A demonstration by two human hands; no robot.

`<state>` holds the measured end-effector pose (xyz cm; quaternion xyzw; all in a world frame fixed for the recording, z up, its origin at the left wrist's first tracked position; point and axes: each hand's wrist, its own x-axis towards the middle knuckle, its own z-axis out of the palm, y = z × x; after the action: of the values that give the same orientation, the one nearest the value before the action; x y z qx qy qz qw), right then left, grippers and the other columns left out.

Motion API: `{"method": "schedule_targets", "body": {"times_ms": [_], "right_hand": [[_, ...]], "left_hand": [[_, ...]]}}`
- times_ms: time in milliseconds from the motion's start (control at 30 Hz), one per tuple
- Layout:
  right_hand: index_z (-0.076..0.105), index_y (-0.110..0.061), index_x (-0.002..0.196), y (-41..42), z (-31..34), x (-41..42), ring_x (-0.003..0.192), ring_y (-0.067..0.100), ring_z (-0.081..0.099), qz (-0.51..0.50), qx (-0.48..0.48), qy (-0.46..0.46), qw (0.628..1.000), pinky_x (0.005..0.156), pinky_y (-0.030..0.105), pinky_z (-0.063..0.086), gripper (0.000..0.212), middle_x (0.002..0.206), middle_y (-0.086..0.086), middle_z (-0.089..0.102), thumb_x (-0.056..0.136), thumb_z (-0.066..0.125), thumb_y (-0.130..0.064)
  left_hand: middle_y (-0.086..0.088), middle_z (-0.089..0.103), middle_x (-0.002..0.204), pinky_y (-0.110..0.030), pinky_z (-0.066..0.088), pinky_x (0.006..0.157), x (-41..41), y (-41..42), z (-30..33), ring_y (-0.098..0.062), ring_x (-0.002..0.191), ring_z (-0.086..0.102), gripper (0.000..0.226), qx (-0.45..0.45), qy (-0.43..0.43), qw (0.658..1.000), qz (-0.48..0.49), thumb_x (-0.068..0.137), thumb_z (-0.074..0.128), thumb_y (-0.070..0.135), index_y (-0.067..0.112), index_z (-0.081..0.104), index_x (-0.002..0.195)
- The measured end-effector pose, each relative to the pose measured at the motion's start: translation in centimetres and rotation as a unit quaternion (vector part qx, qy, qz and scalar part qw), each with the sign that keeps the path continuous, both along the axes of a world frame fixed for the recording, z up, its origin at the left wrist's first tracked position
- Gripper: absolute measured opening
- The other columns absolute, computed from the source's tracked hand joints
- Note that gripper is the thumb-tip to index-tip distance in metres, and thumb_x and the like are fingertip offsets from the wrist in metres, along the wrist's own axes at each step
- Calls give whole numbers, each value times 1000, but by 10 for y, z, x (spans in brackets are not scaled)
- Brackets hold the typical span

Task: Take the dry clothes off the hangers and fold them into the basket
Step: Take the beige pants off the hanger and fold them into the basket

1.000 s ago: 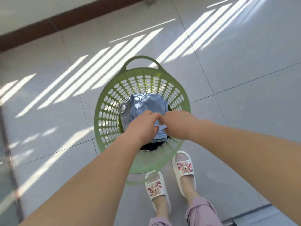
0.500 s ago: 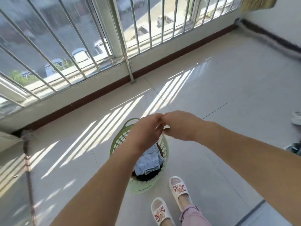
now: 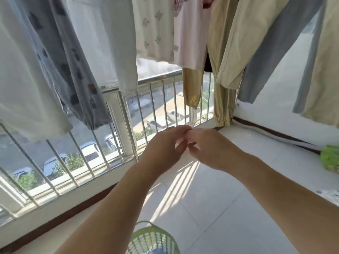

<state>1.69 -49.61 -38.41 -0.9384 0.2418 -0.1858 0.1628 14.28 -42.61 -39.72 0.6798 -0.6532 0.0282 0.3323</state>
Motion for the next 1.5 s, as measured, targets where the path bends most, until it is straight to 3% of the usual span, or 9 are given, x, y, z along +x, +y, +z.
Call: {"method": "schedule_targets", "body": {"times_ms": [233,467,633,700,867,1033,1300,1500], "right_hand": [[62,-26,117,-43,96,-41,110,12,58,-30,-102,-79,991,94,27,46,29,116,-6,64,90,57,-15],[63,-28,113,-98,190,-89,105,11,61,-68,-219,-144,963,93,29,49,27,113,-8,65,89,57,-19],[61,-30,114,-132,249,-134,105,16,59,-128,-320,-142,928,89,30,47,27,113,-7,63,91,50,-23],[59,-33,116,-144,274,-152,109,16,56,-144,-371,-134,908,92,30,43,29,115,-7,61,93,47,-22],[58,-29,116,-163,326,-175,111,17,50,-188,-459,-109,861,96,31,35,28,112,-6,59,93,46,-18],[55,-28,120,-181,368,-187,114,19,47,-238,-532,-67,810,98,35,31,31,113,-5,57,92,45,-18],[48,-24,130,-216,413,-181,121,19,41,-335,-579,-9,744,101,38,32,39,126,-4,52,92,43,-19],[44,-24,135,-244,437,-154,130,19,35,-386,-583,38,714,108,42,21,39,133,-4,47,96,38,-19]], "left_hand": [[6,66,108,-34,51,87,-37,-51,101,-12,95,62,31,-89,-57,994,-31,91,53,16,26,58,120],[8,65,113,-21,48,91,-92,-115,201,-5,93,59,31,-181,-114,976,-49,95,48,16,26,56,123],[7,62,118,-11,38,86,-134,-158,258,-9,106,59,38,-231,-109,964,-69,94,45,7,25,53,126],[5,63,116,-14,40,86,-150,-175,280,-11,106,59,41,-253,-87,959,-91,92,43,2,24,54,124],[11,62,104,-1,36,79,-171,-208,322,-4,102,59,46,-300,-36,945,-124,87,46,-2,24,53,124],[12,61,107,-21,43,95,-184,-235,354,-3,102,58,48,-340,20,929,-142,86,47,-4,25,53,124],[7,52,130,-21,33,95,-179,-292,398,-10,121,47,52,-351,13,927,-132,88,50,4,30,44,132],[3,46,137,-21,29,94,-162,-344,431,-16,126,43,54,-379,-3,914,-142,86,52,6,25,41,135]]}}
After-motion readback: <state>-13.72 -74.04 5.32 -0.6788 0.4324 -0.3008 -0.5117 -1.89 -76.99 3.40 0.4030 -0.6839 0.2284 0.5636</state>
